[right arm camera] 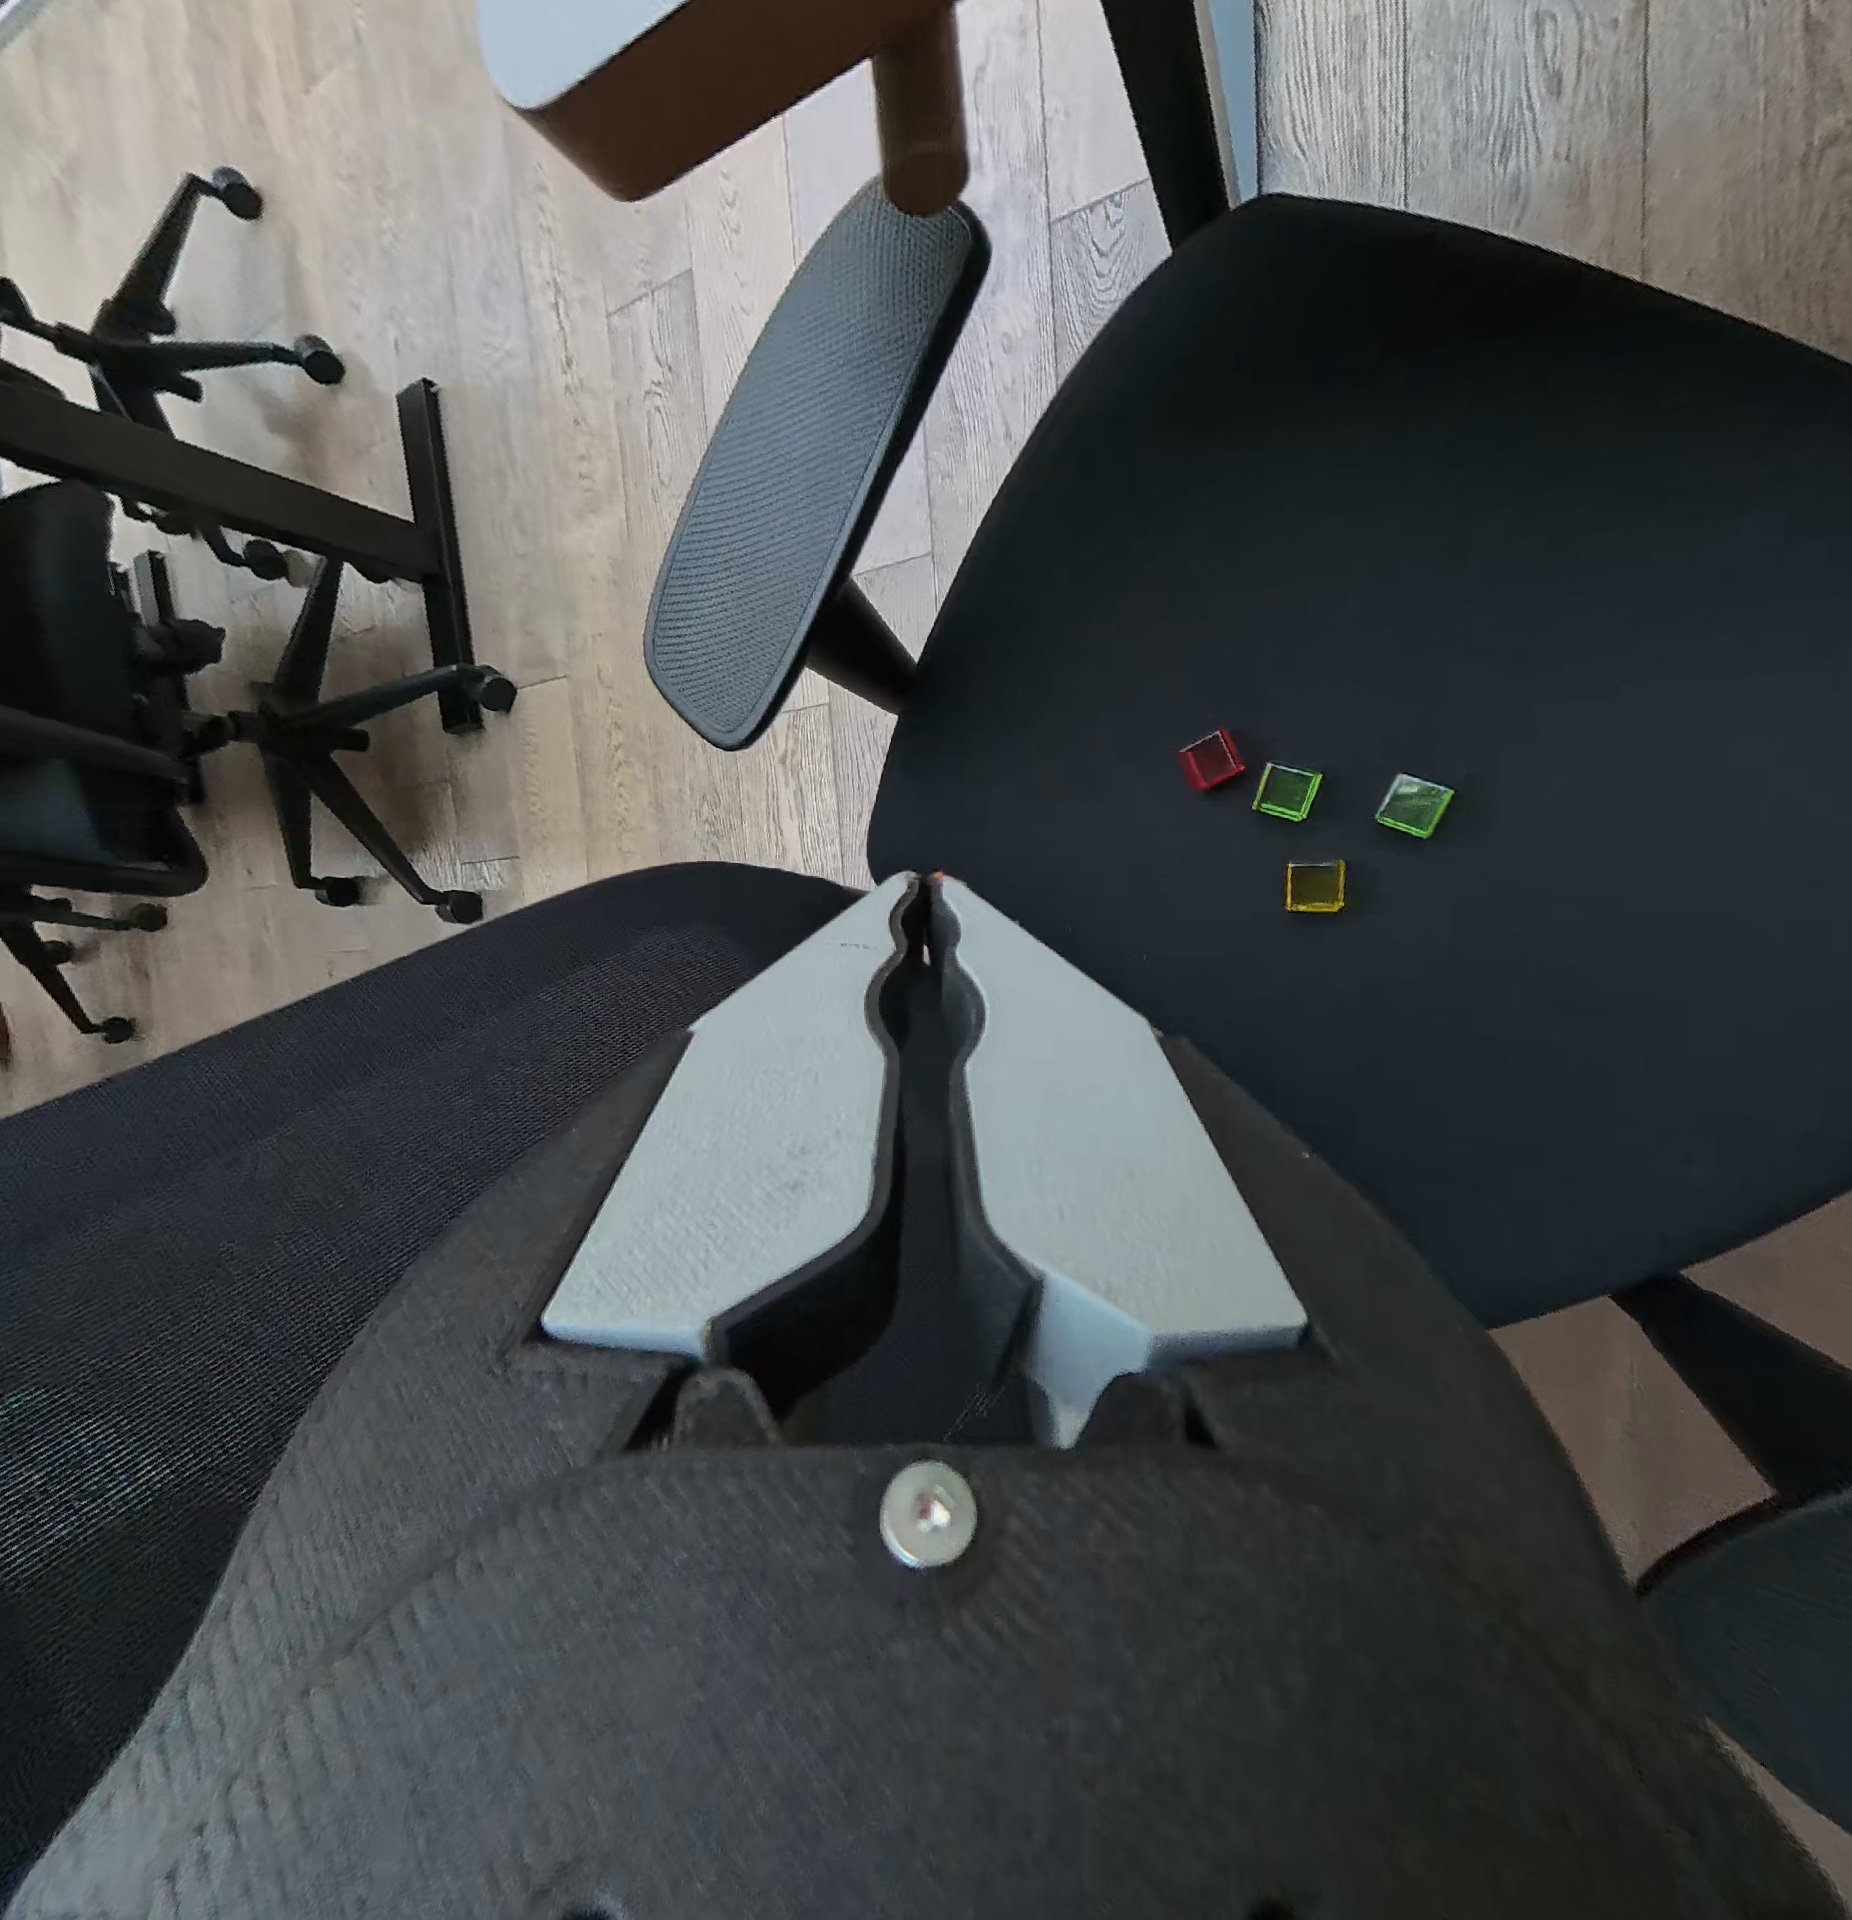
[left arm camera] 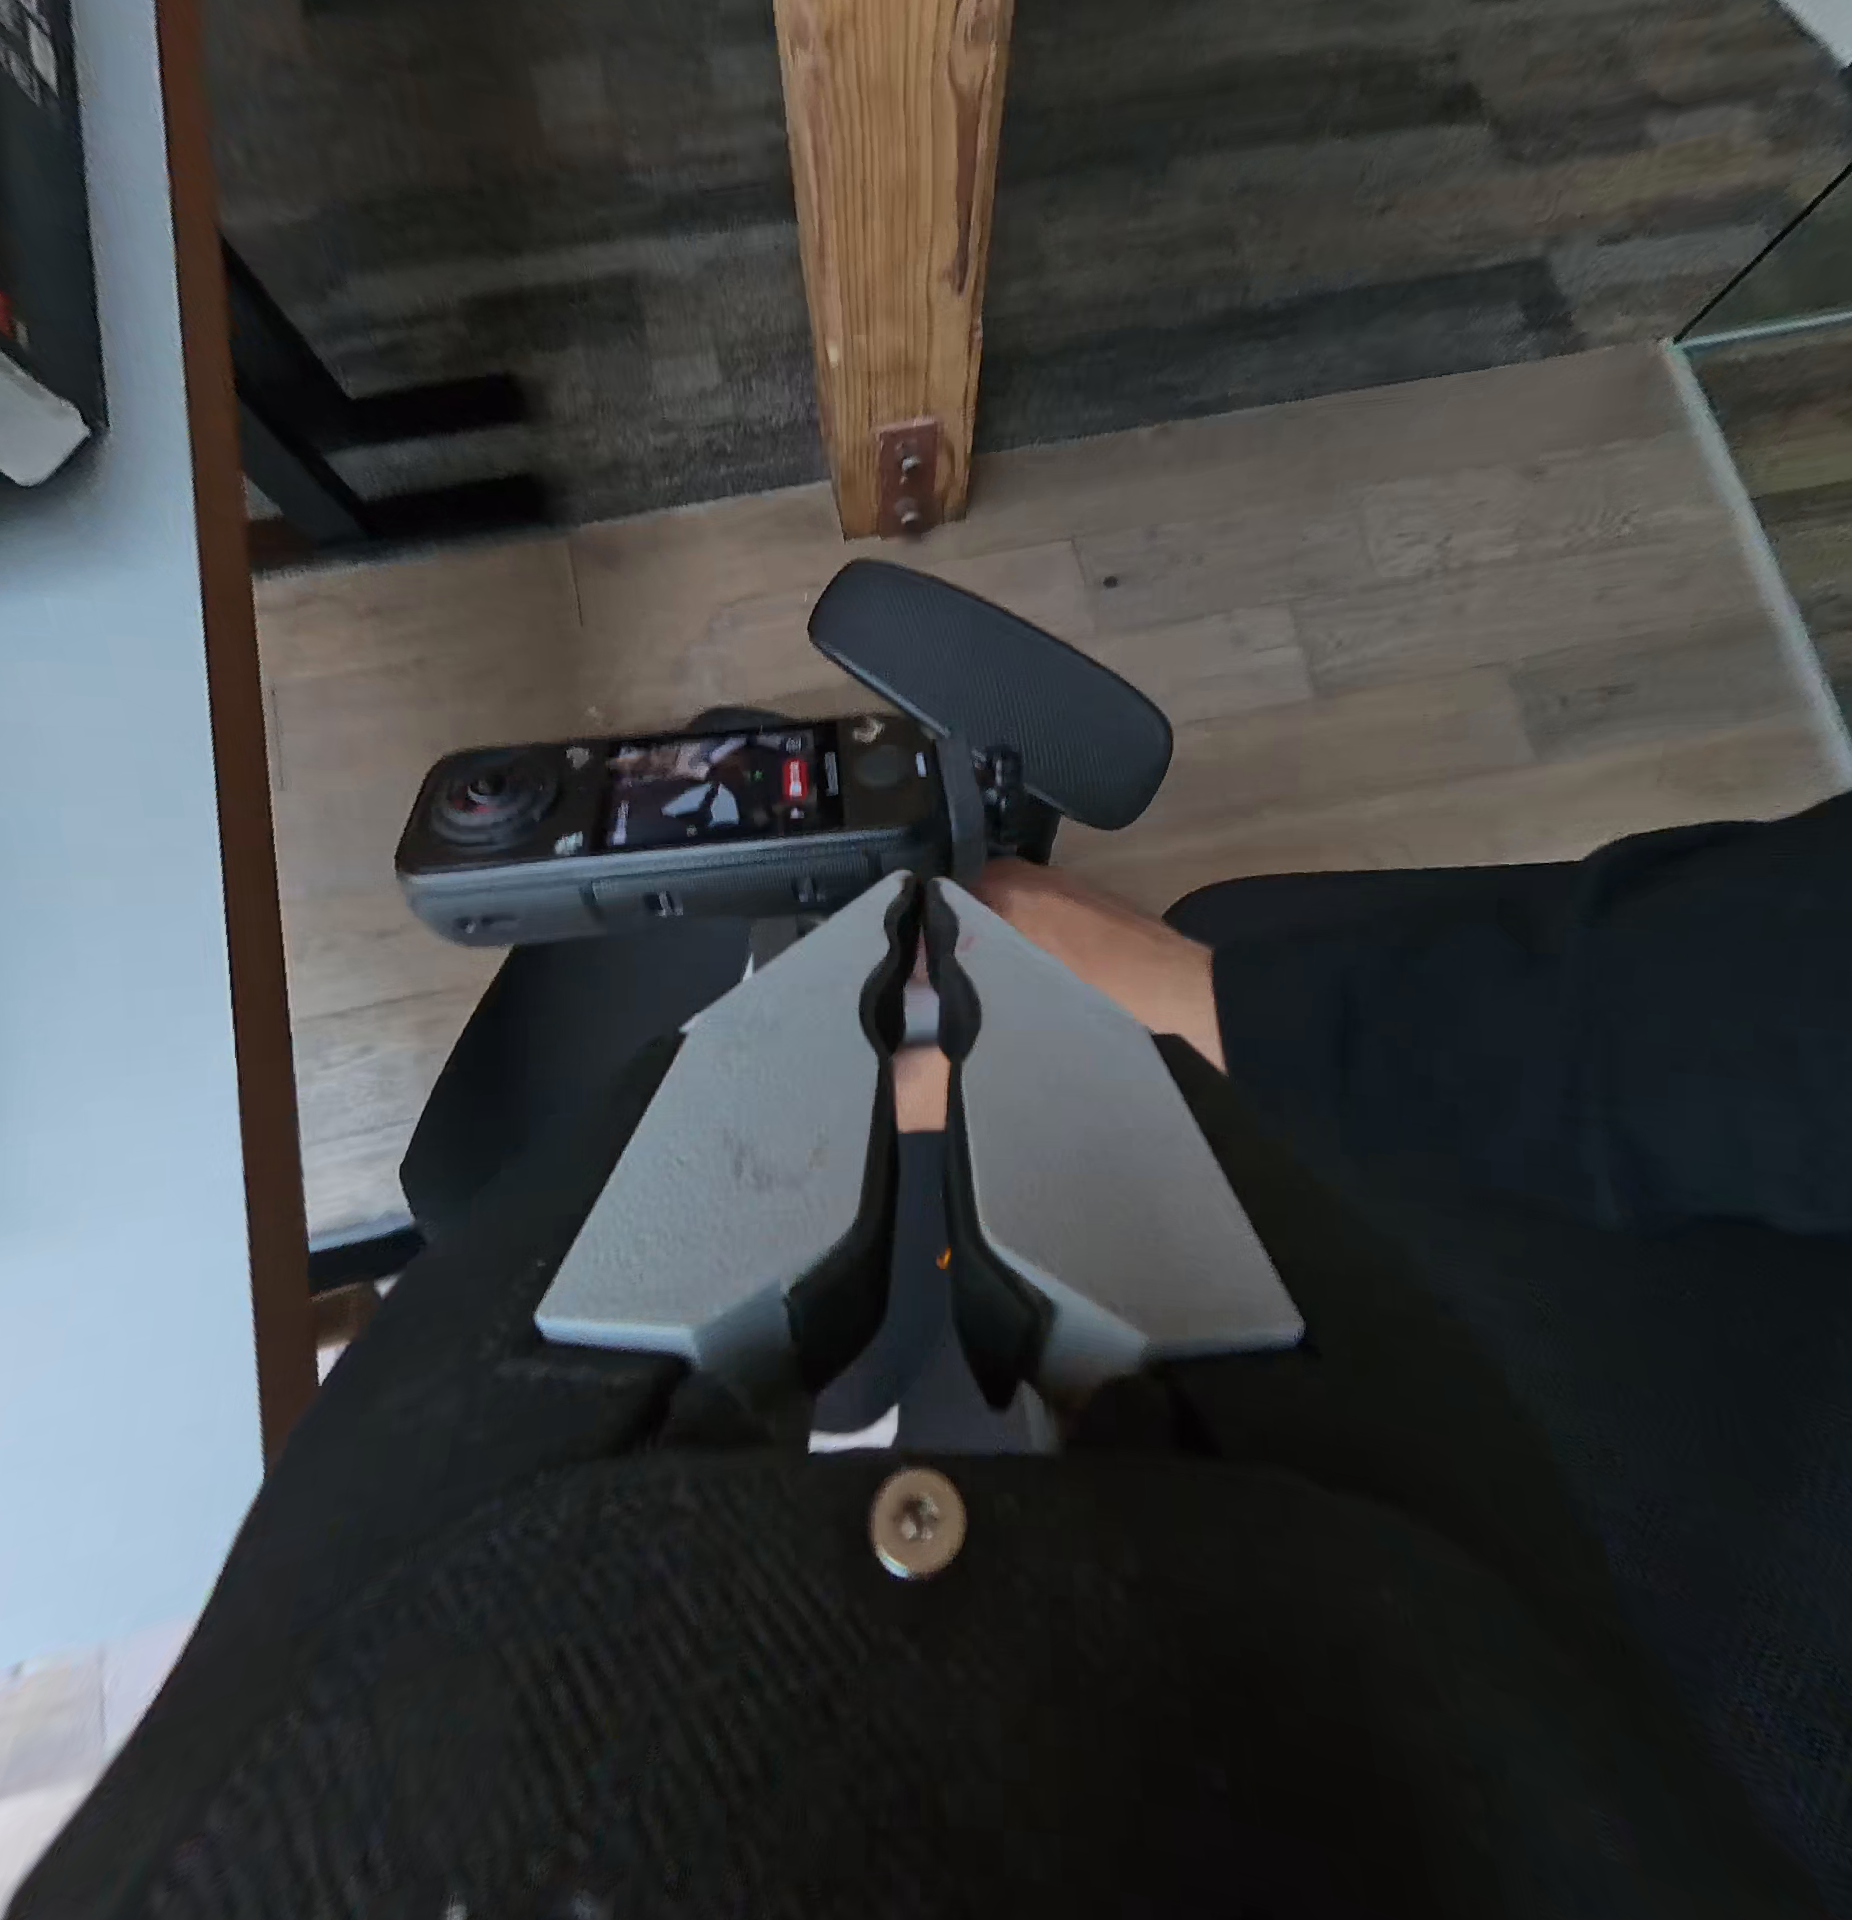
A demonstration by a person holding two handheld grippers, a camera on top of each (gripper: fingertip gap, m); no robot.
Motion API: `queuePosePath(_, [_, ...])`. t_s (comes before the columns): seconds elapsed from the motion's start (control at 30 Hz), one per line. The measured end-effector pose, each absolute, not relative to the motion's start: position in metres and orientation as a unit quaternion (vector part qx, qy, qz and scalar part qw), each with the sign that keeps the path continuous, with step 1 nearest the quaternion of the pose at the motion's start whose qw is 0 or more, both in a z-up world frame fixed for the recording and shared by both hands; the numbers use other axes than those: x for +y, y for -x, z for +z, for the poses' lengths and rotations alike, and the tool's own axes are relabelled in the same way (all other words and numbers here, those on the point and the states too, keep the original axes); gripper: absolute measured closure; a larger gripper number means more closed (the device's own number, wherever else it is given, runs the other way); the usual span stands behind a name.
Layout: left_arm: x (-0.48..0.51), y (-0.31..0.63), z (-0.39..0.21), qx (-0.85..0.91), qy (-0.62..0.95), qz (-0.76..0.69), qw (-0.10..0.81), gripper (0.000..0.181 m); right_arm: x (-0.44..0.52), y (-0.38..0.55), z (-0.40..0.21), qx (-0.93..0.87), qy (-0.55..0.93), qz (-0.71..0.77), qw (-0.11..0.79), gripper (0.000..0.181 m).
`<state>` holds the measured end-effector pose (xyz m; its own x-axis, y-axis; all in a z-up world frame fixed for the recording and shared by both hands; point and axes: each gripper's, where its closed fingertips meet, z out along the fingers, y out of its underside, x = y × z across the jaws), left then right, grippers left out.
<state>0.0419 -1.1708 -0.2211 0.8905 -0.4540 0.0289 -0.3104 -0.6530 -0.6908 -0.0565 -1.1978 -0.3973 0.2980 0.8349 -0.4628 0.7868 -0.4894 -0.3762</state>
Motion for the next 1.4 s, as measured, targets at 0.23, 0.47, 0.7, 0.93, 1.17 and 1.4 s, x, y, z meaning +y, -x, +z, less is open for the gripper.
queuePosePath(0.23, [-1.157,-0.029,-0.202,0.219,0.864,-0.068,0.449,0.178,-1.196,0.067,-0.394,-0.525,0.792,0.294,0.108,0.181])
queuePosePath(0.47, [-1.146,-0.015,-0.152,0.191,0.795,-0.012,0.575,0.178,-1.170,0.068,-0.388,-0.473,0.811,0.301,0.166,0.181])
queuePosePath(0.7, [-1.144,-0.015,-0.186,0.194,0.835,-0.039,0.514,0.181,-1.166,0.063,-0.390,-0.527,0.788,0.258,0.189,0.164])
queuePosePath(0.93, [-1.155,-0.012,-0.208,0.220,0.858,-0.050,0.461,0.148,-1.169,0.043,-0.430,-0.580,0.763,0.221,0.184,0.149])
queuePosePath(1.17, [-1.178,0.010,-0.265,0.183,0.927,-0.104,0.311,0.127,-1.148,0.046,-0.478,-0.642,0.710,0.150,0.246,0.137])
queuePosePath(1.4, [-1.187,0.098,-0.274,0.096,0.956,-0.044,0.274,0.142,-1.159,0.026,-0.581,-0.666,0.716,0.152,0.143,0.132])
